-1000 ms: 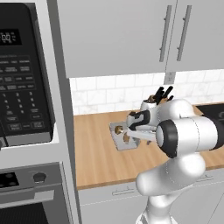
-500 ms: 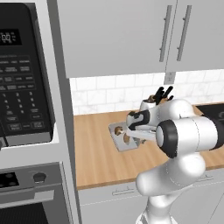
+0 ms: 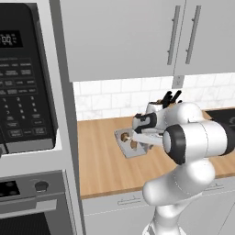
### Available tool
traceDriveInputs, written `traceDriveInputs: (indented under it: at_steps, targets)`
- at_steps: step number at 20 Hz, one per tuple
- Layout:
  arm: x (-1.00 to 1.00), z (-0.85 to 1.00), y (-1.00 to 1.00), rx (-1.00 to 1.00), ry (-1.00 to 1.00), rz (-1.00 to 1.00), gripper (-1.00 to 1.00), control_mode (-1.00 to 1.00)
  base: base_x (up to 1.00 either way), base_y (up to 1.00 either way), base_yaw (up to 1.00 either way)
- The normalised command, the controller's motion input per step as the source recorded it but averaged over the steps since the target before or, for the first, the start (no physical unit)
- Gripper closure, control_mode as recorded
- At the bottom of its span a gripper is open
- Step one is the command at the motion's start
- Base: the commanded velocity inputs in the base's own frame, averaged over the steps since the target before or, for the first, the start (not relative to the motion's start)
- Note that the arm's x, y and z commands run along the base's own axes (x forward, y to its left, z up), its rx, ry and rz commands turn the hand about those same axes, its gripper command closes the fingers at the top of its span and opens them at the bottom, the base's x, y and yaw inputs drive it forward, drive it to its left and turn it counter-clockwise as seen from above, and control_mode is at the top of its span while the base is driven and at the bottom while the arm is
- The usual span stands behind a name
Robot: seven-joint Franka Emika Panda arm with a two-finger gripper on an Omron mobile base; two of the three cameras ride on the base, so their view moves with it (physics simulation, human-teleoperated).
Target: Take the meat container that has the chicken drumstick and place it on the second highest rack of the freezer. Then take the vegetable container that has the mushroom and sweet potato and place it on the highest rack of the freezer.
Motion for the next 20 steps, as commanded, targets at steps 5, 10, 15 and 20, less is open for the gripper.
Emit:
traceDriveInputs:
  at_steps: [5,10,15,20]
  targets:
    - [-0.27,0.17,0.0,0.0,0.0,0.0,1.0,-1.0,0.0,0.0,0.0]
    - [-0.44,0.11,0.0,0.0,-0.08,0.0,1.0,-1.0,0.0,0.0,0.0]
    - [-0.66,0.21,0.0,0.02,-0.13,0.0,1.0,-1.0,0.0,0.0,0.0]
    - [-0.52,0.58,0.0,0.0,-0.05,0.0,1.0,-1.0,0.0,0.0,0.0]
